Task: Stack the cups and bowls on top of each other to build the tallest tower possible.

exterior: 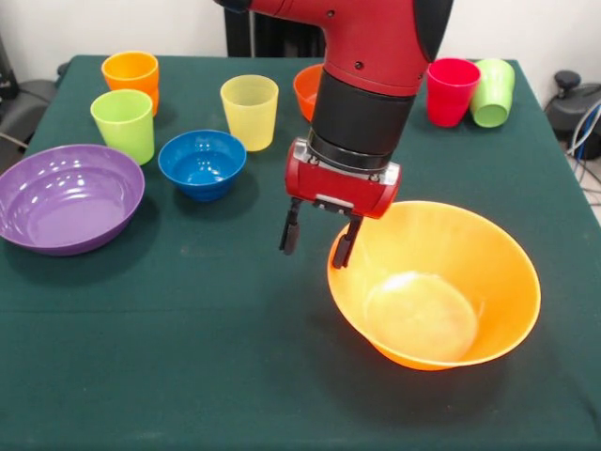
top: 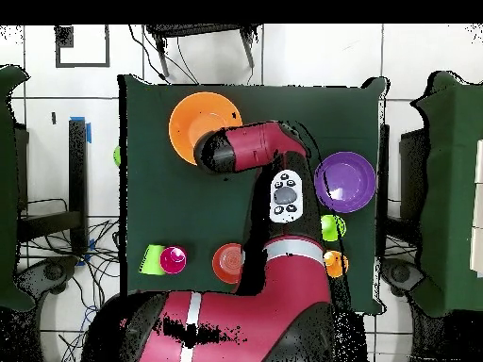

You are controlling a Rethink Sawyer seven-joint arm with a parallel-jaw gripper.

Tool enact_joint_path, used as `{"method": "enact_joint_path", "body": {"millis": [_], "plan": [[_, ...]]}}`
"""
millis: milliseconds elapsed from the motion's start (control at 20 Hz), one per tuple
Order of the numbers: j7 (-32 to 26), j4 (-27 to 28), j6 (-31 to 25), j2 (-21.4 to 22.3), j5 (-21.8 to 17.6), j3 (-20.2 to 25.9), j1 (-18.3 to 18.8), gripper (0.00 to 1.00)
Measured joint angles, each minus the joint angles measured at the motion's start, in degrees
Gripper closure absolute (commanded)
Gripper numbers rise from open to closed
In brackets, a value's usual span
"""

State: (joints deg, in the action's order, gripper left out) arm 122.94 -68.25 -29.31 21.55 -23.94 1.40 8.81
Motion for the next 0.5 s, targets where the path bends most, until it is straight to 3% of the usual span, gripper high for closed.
{"method": "enact_joint_path", "body": {"millis": [500], "plan": [[0.0,-1.5,0.0,0.9,0.6,-0.1,0.1,0.00]]}}
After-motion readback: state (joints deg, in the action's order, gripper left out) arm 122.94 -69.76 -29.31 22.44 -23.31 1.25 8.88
